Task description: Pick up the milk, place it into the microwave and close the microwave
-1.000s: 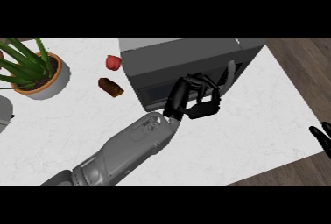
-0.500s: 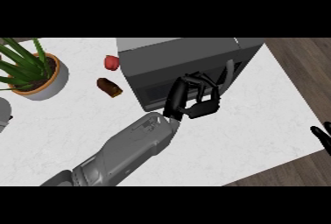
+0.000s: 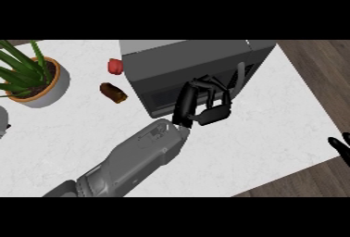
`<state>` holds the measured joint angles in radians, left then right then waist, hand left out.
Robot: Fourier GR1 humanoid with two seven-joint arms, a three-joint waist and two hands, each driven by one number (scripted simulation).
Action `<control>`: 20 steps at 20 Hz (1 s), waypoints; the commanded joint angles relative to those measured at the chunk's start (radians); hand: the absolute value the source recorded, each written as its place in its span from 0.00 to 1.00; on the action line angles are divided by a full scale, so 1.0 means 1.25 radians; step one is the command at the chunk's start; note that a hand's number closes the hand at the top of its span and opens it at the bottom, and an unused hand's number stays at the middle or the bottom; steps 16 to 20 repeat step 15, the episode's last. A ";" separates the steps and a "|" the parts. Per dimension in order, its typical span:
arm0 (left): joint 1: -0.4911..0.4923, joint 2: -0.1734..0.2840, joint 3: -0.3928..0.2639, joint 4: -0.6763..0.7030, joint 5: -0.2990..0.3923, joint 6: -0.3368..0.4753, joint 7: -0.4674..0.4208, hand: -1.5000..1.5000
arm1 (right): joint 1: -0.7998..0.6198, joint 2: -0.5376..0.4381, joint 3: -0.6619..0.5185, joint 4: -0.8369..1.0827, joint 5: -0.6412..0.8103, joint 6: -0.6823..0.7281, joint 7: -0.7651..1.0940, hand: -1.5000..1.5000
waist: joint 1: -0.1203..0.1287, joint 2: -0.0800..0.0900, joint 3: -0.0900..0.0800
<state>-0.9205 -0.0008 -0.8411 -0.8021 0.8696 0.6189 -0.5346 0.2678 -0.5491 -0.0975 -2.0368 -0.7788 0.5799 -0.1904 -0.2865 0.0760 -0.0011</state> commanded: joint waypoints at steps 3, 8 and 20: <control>-0.048 0.001 0.053 0.091 0.030 0.008 -0.012 1.00 | -0.005 -0.008 0.002 -0.017 -0.023 0.006 0.006 0.00 | -0.009 0.014 -0.001; -0.046 0.001 0.051 0.091 0.049 0.011 -0.032 1.00 | -0.007 -0.020 0.002 -0.023 -0.030 0.012 0.015 0.00 | -0.010 0.018 -0.001; -0.041 0.001 0.039 0.097 0.062 0.026 -0.065 1.00 | -0.005 -0.032 0.002 -0.031 -0.045 0.011 0.027 0.00 | -0.017 0.021 -0.001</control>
